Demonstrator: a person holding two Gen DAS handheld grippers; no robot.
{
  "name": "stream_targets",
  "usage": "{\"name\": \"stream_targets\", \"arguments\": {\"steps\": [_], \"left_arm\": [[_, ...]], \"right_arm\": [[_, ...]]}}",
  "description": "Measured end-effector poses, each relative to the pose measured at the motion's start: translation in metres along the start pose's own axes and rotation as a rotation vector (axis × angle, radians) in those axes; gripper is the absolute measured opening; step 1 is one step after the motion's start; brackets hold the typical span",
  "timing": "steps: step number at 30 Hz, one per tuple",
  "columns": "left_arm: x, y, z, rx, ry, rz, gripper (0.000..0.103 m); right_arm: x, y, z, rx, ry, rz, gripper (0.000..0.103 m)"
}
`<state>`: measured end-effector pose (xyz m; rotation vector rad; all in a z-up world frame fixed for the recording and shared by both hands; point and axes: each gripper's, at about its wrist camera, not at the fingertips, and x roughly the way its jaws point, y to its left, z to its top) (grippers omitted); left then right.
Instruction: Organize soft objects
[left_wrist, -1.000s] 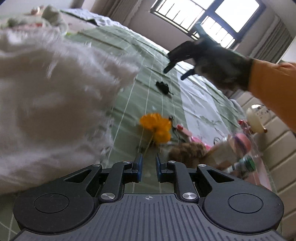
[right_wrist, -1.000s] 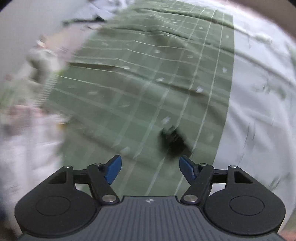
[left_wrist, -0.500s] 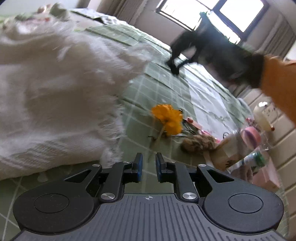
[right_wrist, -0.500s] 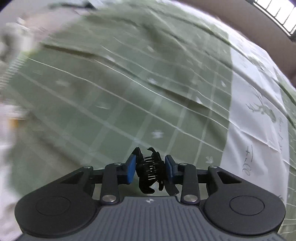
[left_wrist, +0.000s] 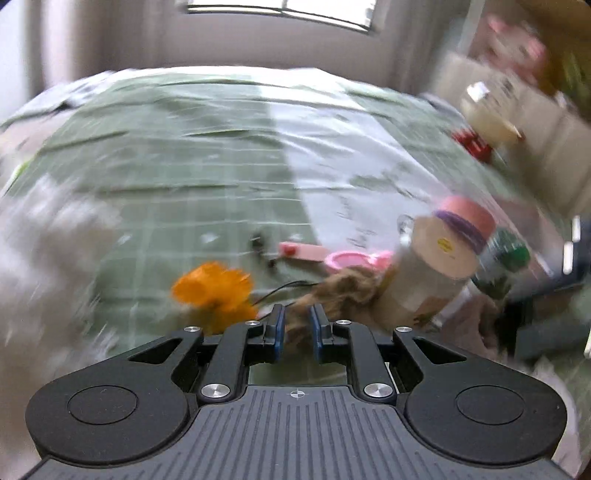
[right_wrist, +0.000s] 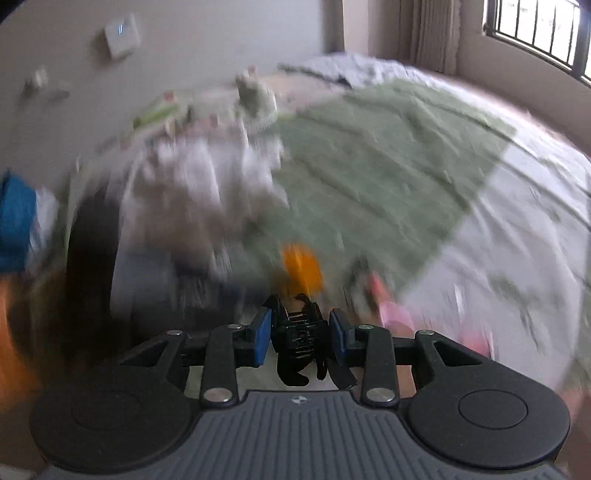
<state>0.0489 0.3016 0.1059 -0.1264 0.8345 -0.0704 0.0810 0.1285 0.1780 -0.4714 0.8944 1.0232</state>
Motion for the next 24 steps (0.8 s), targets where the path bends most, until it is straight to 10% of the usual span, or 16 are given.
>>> {"name": "stream_targets", "arguments": {"steps": [10, 17, 24], "left_arm": [[0.013, 0.01, -0.023, -0.199, 0.058, 0.147, 0.02], [-0.016, 0.033, -0.048, -0.377, -0.014, 0.206, 0.02], [-0.056, 0.066, -0.07, -0.458, -0.032, 0.228, 0.02]], "right_arm": [[0.049, -0.005, -0.088, 0.133, 0.075, -0.076, 0.033], [0.08, 0.004, -0.057, 0.179, -0.04, -0.01, 0.034], [0.095, 0.026, 0.005, 0.199, -0.163, 0.028, 0.058]]}}
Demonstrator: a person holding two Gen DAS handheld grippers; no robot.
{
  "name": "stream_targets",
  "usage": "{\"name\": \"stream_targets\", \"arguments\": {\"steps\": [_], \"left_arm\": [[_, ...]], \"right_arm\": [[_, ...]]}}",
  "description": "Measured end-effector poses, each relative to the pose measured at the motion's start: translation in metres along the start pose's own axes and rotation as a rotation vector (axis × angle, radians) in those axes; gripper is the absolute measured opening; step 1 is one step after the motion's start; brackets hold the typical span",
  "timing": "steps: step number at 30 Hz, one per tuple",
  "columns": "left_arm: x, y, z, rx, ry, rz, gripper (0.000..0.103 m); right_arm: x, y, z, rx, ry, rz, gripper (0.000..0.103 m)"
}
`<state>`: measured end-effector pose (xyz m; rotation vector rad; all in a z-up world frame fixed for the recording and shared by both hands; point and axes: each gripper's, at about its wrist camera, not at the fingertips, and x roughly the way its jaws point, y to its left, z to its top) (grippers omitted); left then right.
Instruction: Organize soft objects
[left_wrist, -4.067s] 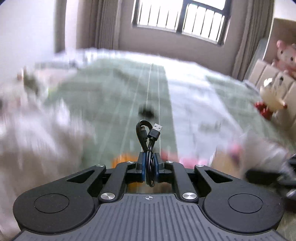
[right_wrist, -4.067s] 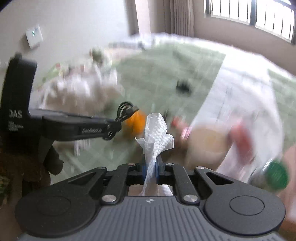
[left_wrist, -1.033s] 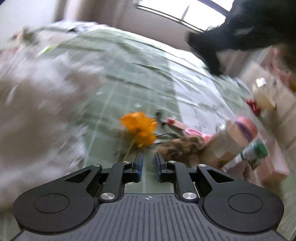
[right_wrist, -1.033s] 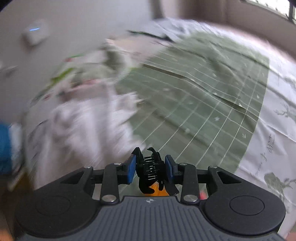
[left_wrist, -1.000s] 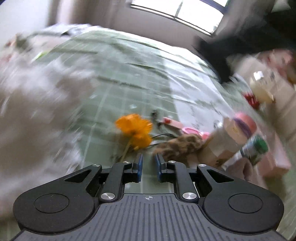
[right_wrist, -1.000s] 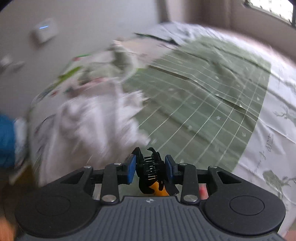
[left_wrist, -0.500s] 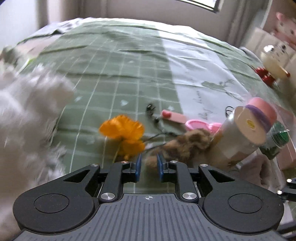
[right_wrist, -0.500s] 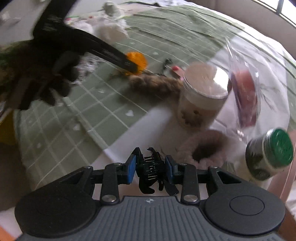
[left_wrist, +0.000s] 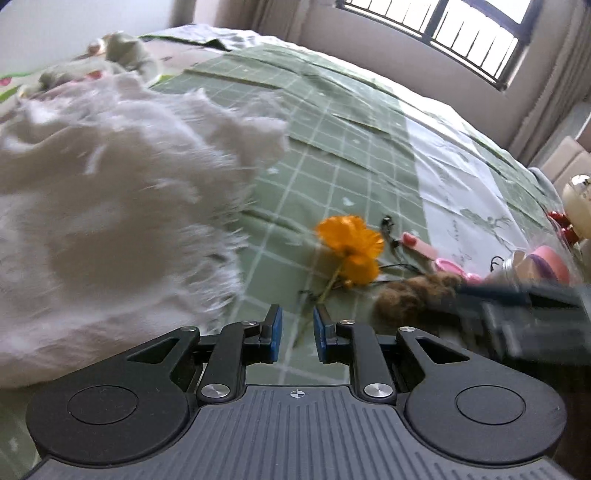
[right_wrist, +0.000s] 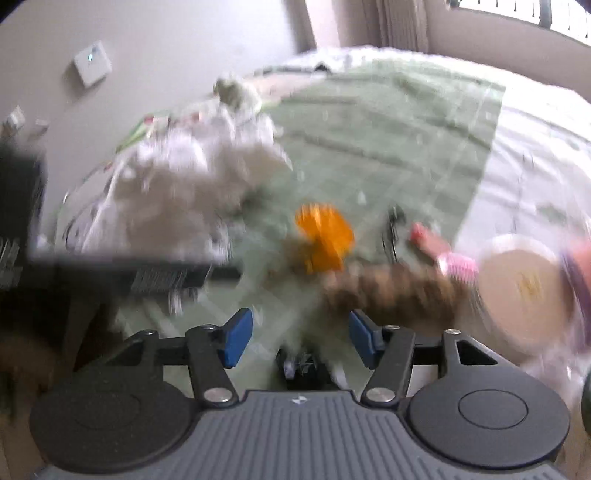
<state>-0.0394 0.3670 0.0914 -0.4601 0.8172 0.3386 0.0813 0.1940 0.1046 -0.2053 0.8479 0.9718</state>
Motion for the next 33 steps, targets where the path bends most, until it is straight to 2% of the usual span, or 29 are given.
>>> {"name": "stream_targets", "arguments": {"steps": [2, 3, 4, 6, 9, 11, 12, 13, 14, 18, 22, 27, 30, 33], "left_arm": [[-0.007, 0.008, -0.004, -0.024, 0.002, -0.014, 0.02], [-0.012, 0.012, -0.008, -0.042, 0.003, -0.025, 0.02], [-0.015, 0.014, -0.012, -0.061, 0.009, -0.039, 0.02], [-0.018, 0.016, -0.023, -0.101, 0.027, -0.062, 0.02], [-0.015, 0.012, -0.04, -0.175, 0.079, -0.099, 0.02], [-0.011, 0.007, -0.048, -0.206, 0.102, -0.134, 0.02], [-0.01, 0.004, -0.052, -0.218, 0.111, -0.146, 0.02], [-0.007, 0.001, -0.055, -0.229, 0.121, -0.158, 0.02], [-0.006, -0.003, -0.057, -0.24, 0.13, -0.167, 0.02], [0.002, -0.016, -0.06, -0.283, 0.15, -0.18, 0.02], [0.005, -0.026, -0.056, -0.321, 0.142, -0.179, 0.02], [0.007, -0.04, -0.049, -0.357, 0.122, -0.132, 0.02], [0.007, -0.054, -0.041, -0.332, 0.068, -0.057, 0.02], [0.015, -0.081, -0.037, -0.232, 0.042, 0.123, 0.02]], "right_arm": [[0.017, 0.002, 0.016, 0.038, -0.006, -0.003, 0.057], [0.029, 0.001, 0.024, 0.074, 0.007, -0.002, 0.051], [0.04, -0.001, 0.031, 0.117, 0.027, 0.006, 0.041], [0.067, -0.008, 0.045, 0.22, 0.076, 0.019, 0.034], [0.105, -0.018, 0.057, 0.325, 0.15, -0.003, 0.033], [0.126, -0.021, 0.061, 0.337, 0.204, -0.011, 0.033], [0.134, -0.022, 0.064, 0.327, 0.222, -0.025, 0.022], [0.138, -0.023, 0.064, 0.305, 0.232, -0.032, 0.004], [0.136, -0.023, 0.064, 0.281, 0.235, -0.031, 0.001], [0.096, -0.028, 0.063, 0.19, 0.176, -0.034, 0.0], [0.052, -0.032, 0.048, 0.12, 0.165, -0.021, 0.001], [0.004, -0.02, 0.002, -0.052, 0.138, -0.13, 0.002], [-0.03, -0.02, -0.025, -0.075, 0.127, -0.123, 0.002], [-0.056, -0.025, -0.05, -0.074, 0.129, -0.129, 0.001]]}}
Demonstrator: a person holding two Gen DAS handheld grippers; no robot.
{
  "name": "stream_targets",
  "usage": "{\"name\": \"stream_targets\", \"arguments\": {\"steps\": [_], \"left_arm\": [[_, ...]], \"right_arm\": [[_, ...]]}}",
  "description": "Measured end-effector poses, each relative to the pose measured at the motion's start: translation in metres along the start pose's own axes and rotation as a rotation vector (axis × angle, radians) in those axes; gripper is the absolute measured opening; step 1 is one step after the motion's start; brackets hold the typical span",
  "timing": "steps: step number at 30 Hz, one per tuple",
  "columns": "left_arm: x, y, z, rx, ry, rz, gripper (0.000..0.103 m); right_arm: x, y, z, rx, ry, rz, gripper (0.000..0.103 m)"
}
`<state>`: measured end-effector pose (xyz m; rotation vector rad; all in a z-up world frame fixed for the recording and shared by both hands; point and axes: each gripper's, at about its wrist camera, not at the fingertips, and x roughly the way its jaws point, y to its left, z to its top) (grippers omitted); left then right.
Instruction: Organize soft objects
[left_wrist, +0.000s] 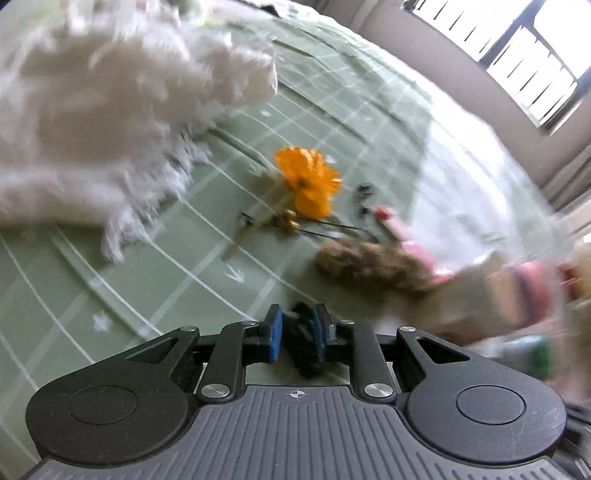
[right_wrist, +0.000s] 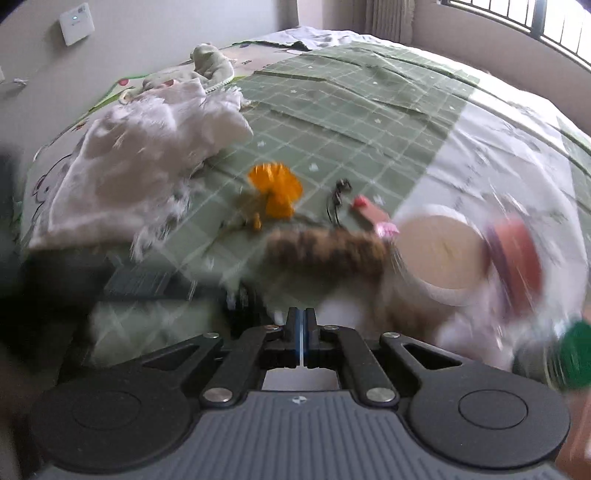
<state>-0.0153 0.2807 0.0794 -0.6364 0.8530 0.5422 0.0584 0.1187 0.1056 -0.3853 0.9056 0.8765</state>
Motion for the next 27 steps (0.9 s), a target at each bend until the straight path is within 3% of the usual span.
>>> {"name": "stream_targets", "arguments": {"steps": [1, 4, 11, 14, 18, 21, 25, 27], "left_arm": [[0.004, -0.009, -0.003, 0.018, -0.003, 0.047, 0.02], [0.014, -0.027, -0.012, 0.036, 0.002, 0.061, 0.023], [0.01, -0.062, -0.035, 0.206, -0.123, -0.032, 0.026], [-0.007, -0.063, -0.043, 0.185, -0.197, 0.023, 0.026], [-0.008, -0.065, -0.043, 0.064, -0.174, 0.006, 0.026], [-0.001, -0.093, -0.048, 0.243, -0.218, 0.011, 0.026], [0.018, -0.121, -0.081, 0.695, -0.314, 0.127, 0.03], [0.018, -0.111, -0.089, 0.777, -0.323, 0.168, 0.03]], "right_arm": [[-0.004, -0.003, -0.01, -0.006, 0.005, -0.018, 0.001], [-0.013, -0.019, -0.037, 0.015, 0.048, -0.064, 0.002], [-0.033, -0.059, -0.087, 0.08, 0.144, -0.105, 0.003], [-0.039, -0.07, -0.098, 0.108, 0.16, -0.12, 0.003], [-0.041, -0.075, -0.105, 0.145, 0.163, -0.124, 0.003], [-0.041, -0.073, -0.111, 0.147, 0.172, -0.132, 0.003], [-0.039, -0.073, -0.116, 0.154, 0.193, -0.139, 0.004], [-0.035, -0.072, -0.115, 0.162, 0.209, -0.139, 0.004]]}}
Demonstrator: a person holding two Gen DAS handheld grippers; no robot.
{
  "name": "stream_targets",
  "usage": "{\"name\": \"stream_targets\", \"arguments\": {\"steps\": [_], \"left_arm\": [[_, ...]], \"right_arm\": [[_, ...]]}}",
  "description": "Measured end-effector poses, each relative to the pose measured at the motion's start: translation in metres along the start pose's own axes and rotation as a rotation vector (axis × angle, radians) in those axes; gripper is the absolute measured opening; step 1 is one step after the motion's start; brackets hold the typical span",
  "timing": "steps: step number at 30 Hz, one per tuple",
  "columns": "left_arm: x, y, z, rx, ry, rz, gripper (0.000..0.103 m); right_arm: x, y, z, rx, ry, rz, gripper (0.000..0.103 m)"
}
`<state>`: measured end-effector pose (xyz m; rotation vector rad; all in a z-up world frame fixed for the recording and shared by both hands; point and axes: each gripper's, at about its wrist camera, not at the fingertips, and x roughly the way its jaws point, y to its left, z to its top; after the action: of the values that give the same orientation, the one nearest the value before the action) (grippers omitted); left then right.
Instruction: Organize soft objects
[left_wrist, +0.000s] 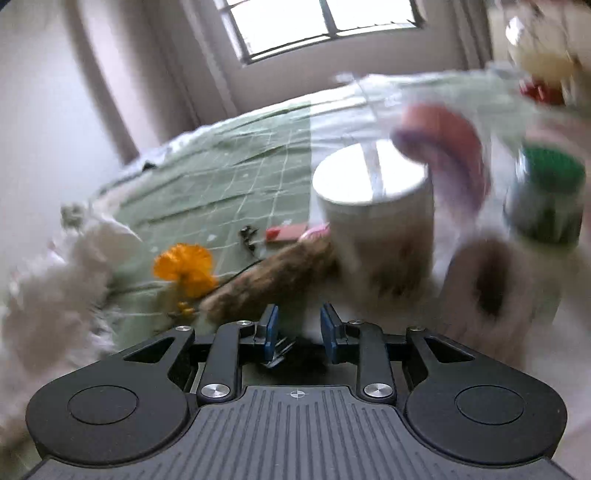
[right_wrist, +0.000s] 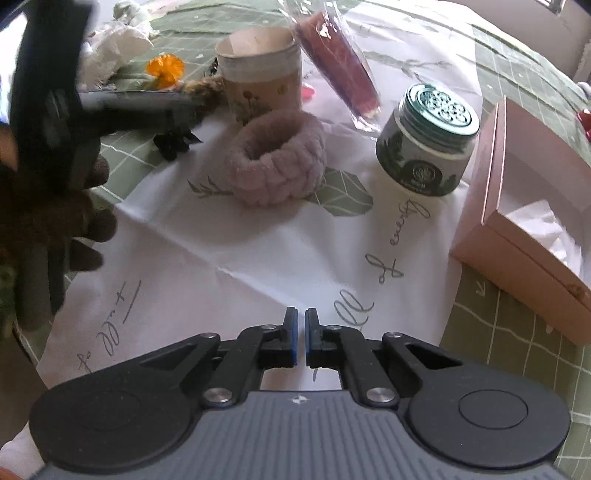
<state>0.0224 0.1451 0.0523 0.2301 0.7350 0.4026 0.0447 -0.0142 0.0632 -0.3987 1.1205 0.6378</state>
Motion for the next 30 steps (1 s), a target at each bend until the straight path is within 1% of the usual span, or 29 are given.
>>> {"name": "stream_targets", "arguments": {"steps": [2, 3, 4, 5, 6, 7, 9, 11, 12, 13, 14, 15, 16, 17, 18, 19, 20, 21, 22, 23, 24, 27, 30], "left_arm": [[-0.002, 0.015, -0.014, 0.04, 0.02, 0.029, 0.03], [-0.003, 0.024, -0.019, 0.044, 0.033, 0.051, 0.03], [-0.002, 0.034, -0.025, 0.037, 0.051, 0.073, 0.03], [-0.001, 0.047, -0.029, 0.011, 0.074, 0.092, 0.03], [-0.001, 0.059, -0.03, -0.033, 0.091, 0.093, 0.029], [-0.002, 0.074, -0.031, -0.109, 0.104, 0.071, 0.029], [-0.005, 0.1, -0.031, -0.302, 0.121, -0.02, 0.028], [-0.004, 0.123, -0.031, -0.55, 0.145, -0.154, 0.028], [-0.003, 0.128, -0.032, -0.651, 0.155, -0.199, 0.028], [0.0, 0.132, -0.032, -0.736, 0.165, -0.228, 0.028], [0.001, 0.131, -0.029, -0.77, 0.167, -0.232, 0.028], [0.001, 0.126, -0.024, -0.775, 0.163, -0.221, 0.028], [0.004, 0.12, -0.019, -0.759, 0.16, -0.197, 0.028], [0.007, 0.115, -0.015, -0.741, 0.169, -0.158, 0.028], [0.014, 0.111, -0.012, -0.735, 0.2, -0.115, 0.028], [0.021, 0.107, -0.013, -0.751, 0.237, -0.092, 0.028], [0.027, 0.104, -0.013, -0.777, 0.273, -0.09, 0.03], [0.032, 0.101, -0.012, -0.804, 0.281, -0.103, 0.033], [0.035, 0.097, -0.009, -0.8, 0.278, -0.107, 0.035], [0.038, 0.093, -0.005, -0.77, 0.273, -0.102, 0.04], [0.041, 0.087, -0.002, -0.733, 0.267, -0.106, 0.04], [0.05, 0.073, 0.001, -0.66, 0.286, -0.156, 0.042], [0.051, 0.063, 0.002, -0.552, 0.252, -0.144, 0.043]], "right_arm": [[0.002, 0.003, 0.001, -0.003, 0.003, 0.009, 0.009], [0.003, 0.006, 0.002, -0.007, 0.002, 0.012, 0.015], [0.004, 0.009, 0.003, -0.012, -0.001, 0.015, 0.022], [0.005, 0.012, 0.004, -0.017, -0.003, 0.018, 0.024], [0.007, 0.016, 0.005, -0.021, -0.006, 0.023, 0.027], [0.009, 0.02, 0.006, -0.022, -0.006, 0.028, 0.028], [0.014, 0.027, 0.009, -0.017, 0.003, 0.042, 0.029], [0.018, 0.033, 0.01, -0.009, 0.009, 0.047, 0.031], [0.02, 0.036, 0.011, -0.011, 0.009, 0.042, 0.033], [0.021, 0.038, 0.012, -0.014, 0.01, 0.04, 0.036], [0.022, 0.039, 0.011, -0.019, 0.008, 0.041, 0.038], [0.022, 0.039, 0.011, -0.023, 0.007, 0.04, 0.041], [0.022, 0.04, 0.01, -0.024, 0.005, 0.038, 0.043], [0.022, 0.04, 0.009, -0.025, 0.003, 0.037, 0.044], [0.023, 0.04, 0.007, -0.025, 0.002, 0.034, 0.046], [0.023, 0.039, 0.006, -0.024, 0.001, 0.033, 0.048], [0.022, 0.039, 0.005, -0.024, 0.001, 0.031, 0.049], [0.022, 0.039, 0.004, -0.024, 0.0, 0.03, 0.05], [0.021, 0.039, 0.003, -0.025, 0.0, 0.028, 0.051], [0.021, 0.039, 0.001, -0.027, 0.0, 0.028, 0.052], [0.021, 0.039, -0.001, -0.031, 0.0, 0.029, 0.055], [0.021, 0.041, -0.007, -0.042, -0.009, 0.029, 0.063], [0.022, 0.043, -0.012, -0.049, -0.021, 0.024, 0.07]]}}
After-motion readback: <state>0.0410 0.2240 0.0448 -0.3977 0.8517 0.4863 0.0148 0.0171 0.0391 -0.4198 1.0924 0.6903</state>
